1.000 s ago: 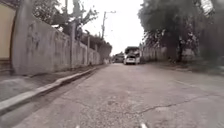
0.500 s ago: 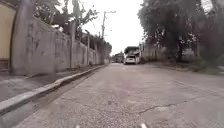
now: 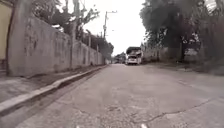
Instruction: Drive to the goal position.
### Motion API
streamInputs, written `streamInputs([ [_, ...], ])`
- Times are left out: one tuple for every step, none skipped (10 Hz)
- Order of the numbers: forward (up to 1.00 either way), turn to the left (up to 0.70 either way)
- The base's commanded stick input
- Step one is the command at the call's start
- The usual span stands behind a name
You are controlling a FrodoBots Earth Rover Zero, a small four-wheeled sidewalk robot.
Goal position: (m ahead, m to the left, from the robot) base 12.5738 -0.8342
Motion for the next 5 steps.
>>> streamInputs([
  [1.0,0.0],
  [1.0,0.0],
  [1.0,0.0],
  [1.0,0.0],
  [1.0,0.0],
])
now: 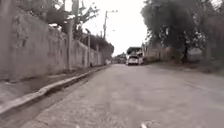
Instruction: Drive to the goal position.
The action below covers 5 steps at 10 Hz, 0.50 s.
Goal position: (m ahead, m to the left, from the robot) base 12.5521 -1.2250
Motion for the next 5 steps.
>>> streamInputs([
  [1.0,0.0],
  [1.0,0.0],
  [1.0,0.0],
  [1.0,0.0],
  [1.0,0.0],
])
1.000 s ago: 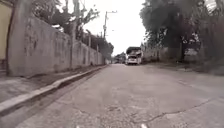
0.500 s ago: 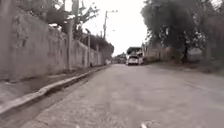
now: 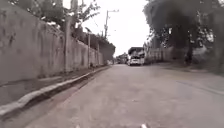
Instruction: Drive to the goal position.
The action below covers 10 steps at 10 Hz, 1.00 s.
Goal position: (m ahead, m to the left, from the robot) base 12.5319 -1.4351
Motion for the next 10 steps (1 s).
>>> streamInputs([
  [1.0,0.0],
  [1.0,0.0],
  [1.0,0.0],
  [1.0,0.0],
  [1.0,0.0],
  [1.0,-0.27],
  [1.0,-0.27],
  [1.0,-0.27],
  [1.0,-0.27],
  [1.0,-0.27],
])
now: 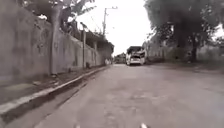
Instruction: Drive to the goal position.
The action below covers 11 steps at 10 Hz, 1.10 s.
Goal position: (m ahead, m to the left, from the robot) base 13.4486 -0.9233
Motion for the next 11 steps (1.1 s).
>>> streamInputs([
  [1.0,-0.27],
  [1.0,-0.27],
  [1.0,-0.27],
  [1.0,-0.27],
  [1.0,-0.27],
  [1.0,-0.27],
  [1.0,-0.13],
  [1.0,0.0],
  [1.0,0.0],
  [1.0,0.0],
  [1.0,0.0],
])
